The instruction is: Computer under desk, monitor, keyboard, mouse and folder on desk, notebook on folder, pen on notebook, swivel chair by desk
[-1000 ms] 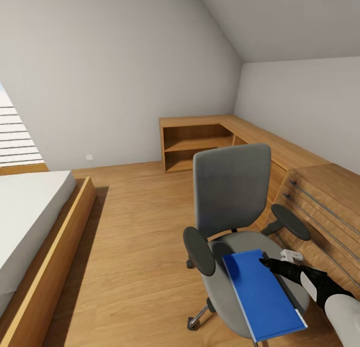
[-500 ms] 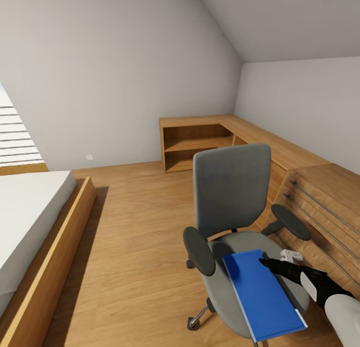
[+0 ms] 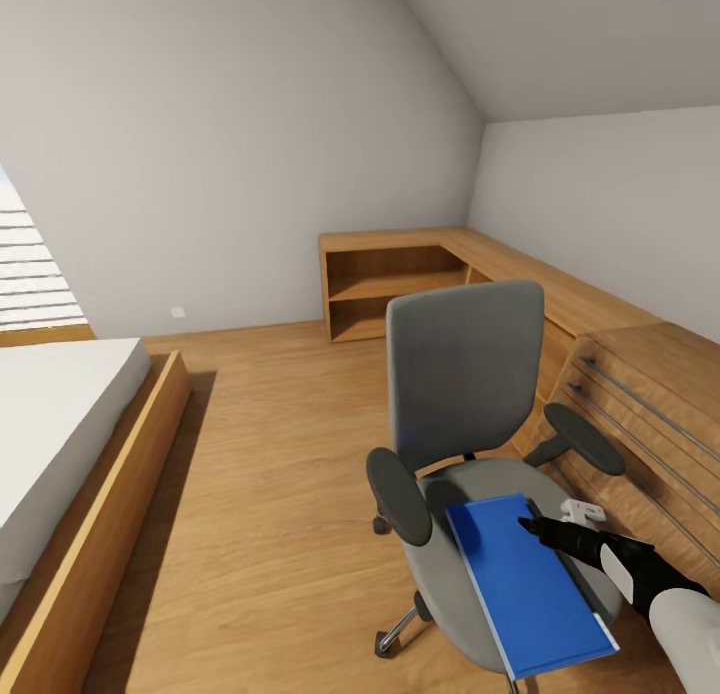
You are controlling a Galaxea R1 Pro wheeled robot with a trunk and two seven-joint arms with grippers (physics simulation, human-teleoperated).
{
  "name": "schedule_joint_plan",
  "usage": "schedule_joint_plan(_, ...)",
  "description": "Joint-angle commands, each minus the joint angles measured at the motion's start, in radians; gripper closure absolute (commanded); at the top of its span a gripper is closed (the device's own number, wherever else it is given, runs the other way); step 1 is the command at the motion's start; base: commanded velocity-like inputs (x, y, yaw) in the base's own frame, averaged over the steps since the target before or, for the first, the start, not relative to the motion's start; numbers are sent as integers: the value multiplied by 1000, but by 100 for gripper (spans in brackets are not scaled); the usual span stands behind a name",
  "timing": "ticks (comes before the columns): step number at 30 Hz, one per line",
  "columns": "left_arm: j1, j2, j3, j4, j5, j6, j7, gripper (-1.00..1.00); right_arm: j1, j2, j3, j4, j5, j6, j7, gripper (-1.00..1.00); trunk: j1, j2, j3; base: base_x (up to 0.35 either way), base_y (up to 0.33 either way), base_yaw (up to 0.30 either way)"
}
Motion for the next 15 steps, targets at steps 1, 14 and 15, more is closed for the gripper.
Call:
schedule_joint_plan(1,0,-1,2,-1,9,0,-4,-100,0,0,-8,-1,2,8,5,-100,0,0,-1,0,0,0)
schedule_joint_plan(14,0,-1,2,-1,9,0,-4,-100,0,2,-8,-1,3,7,5,-100,19,-35,-16,0,0,0)
schedule_joint_plan(15,0,-1,2,-1,9,0,-4,-100,0,2,-8,-1,3,7,5,-100,23,-42,-19,0,0,0)
